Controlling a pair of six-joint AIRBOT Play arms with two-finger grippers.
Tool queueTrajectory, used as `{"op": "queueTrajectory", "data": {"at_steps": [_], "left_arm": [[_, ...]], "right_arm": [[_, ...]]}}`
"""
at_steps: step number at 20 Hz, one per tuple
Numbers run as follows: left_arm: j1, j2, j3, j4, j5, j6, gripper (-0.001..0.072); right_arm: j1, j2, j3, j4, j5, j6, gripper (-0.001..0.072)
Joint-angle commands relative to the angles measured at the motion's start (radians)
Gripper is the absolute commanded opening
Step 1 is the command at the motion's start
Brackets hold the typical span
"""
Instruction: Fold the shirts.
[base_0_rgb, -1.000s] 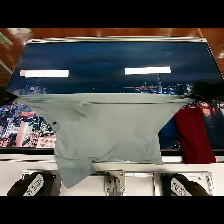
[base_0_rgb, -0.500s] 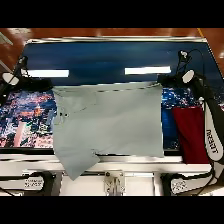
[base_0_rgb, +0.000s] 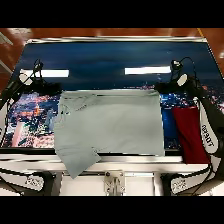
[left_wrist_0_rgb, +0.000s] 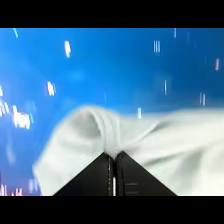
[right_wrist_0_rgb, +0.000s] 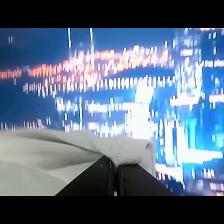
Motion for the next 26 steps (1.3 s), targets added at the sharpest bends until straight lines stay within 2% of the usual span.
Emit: {"op": "queueTrajectory", "data": {"at_steps": [1,3,5,10,15,16,17,18,19,20,23,24,26], "left_arm": [[0.021,-0.002,0.047,0.045,-0.355,0.038,0.0036],[0.026,-0.009,0.047,0.09,-0.489,0.035,0.0036],[0.026,-0.029,0.045,0.111,-0.553,0.003,0.0036],[0.025,-0.067,0.042,0.112,-0.57,-0.039,0.0036],[0.027,-0.09,0.043,0.113,-0.57,-0.042,0.0036],[0.027,-0.093,0.043,0.112,-0.57,-0.042,0.0037],[0.027,-0.092,0.044,0.111,-0.578,-0.045,0.0072],[0.031,-0.091,0.05,0.113,-0.605,-0.044,0.025],[0.04,-0.089,0.063,0.117,-0.643,-0.045,0.0475],[0.055,-0.083,0.079,0.13,-0.689,-0.045,0.0561],[0.13,-0.012,0.067,0.129,-0.808,-0.045,0.0559],[0.161,0.04,0.02,0.117,-0.816,-0.045,0.0556],[0.22,0.179,-0.162,0.083,-0.758,-0.027,0.0544]], "right_arm": [[-0.012,0.057,0.0,-0.128,0.41,0.005,0.006],[-0.02,0.055,-0.011,-0.114,0.549,0.027,0.006],[-0.019,0.055,-0.05,-0.087,0.539,0.028,0.0059],[-0.019,0.029,-0.086,-0.077,0.524,0.093,0.006],[-0.019,-0.019,-0.086,-0.026,0.519,0.098,0.006],[-0.019,-0.019,-0.085,-0.034,0.518,0.098,0.0083],[-0.021,-0.017,-0.085,-0.043,0.524,0.093,0.0226],[-0.028,-0.007,-0.083,-0.062,0.546,0.065,0.0451],[-0.033,0.008,-0.079,-0.082,0.58,0.032,0.0522],[-0.045,0.032,-0.072,-0.119,0.622,0.005,0.0522],[-0.119,0.149,-0.063,-0.235,0.728,-0.034,0.0525],[-0.175,0.198,-0.068,-0.2,0.727,-0.017,0.0559],[-0.299,0.28,-0.1,-0.114,0.723,-0.019,0.0575]]}}
